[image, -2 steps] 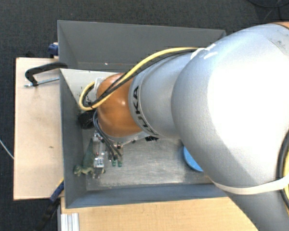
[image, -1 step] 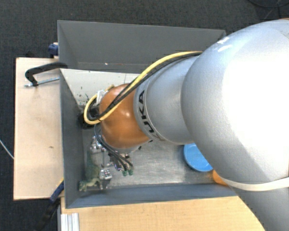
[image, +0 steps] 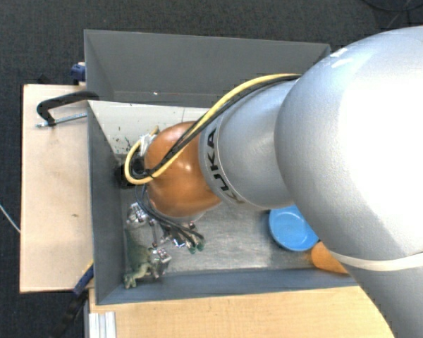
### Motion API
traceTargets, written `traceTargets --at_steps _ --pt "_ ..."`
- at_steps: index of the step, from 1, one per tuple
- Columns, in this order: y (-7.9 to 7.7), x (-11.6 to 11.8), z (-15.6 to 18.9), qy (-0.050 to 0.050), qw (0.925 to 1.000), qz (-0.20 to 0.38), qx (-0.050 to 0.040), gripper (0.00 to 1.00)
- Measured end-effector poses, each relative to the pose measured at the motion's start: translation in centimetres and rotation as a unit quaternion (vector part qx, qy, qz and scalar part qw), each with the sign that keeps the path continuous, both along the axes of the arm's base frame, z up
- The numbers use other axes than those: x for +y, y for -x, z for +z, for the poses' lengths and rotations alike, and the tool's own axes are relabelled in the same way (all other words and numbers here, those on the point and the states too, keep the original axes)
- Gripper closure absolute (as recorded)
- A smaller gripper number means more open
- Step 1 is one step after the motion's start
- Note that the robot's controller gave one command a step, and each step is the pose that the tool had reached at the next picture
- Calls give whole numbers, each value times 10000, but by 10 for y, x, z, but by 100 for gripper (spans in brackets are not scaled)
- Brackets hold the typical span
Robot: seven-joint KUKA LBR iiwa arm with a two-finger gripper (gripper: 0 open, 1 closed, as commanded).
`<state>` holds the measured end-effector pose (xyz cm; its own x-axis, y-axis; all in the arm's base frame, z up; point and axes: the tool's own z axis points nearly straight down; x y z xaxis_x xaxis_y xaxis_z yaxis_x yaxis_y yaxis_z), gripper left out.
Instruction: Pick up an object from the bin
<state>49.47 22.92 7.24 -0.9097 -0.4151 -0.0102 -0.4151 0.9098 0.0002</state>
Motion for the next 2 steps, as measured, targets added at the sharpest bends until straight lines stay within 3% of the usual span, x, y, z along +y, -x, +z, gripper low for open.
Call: traceTargets --at_steps 1,2 --pt "0 -1 0 11 10000 -9 16 100" --pt "-6 -17 201 9 9868 1618 -25 100"
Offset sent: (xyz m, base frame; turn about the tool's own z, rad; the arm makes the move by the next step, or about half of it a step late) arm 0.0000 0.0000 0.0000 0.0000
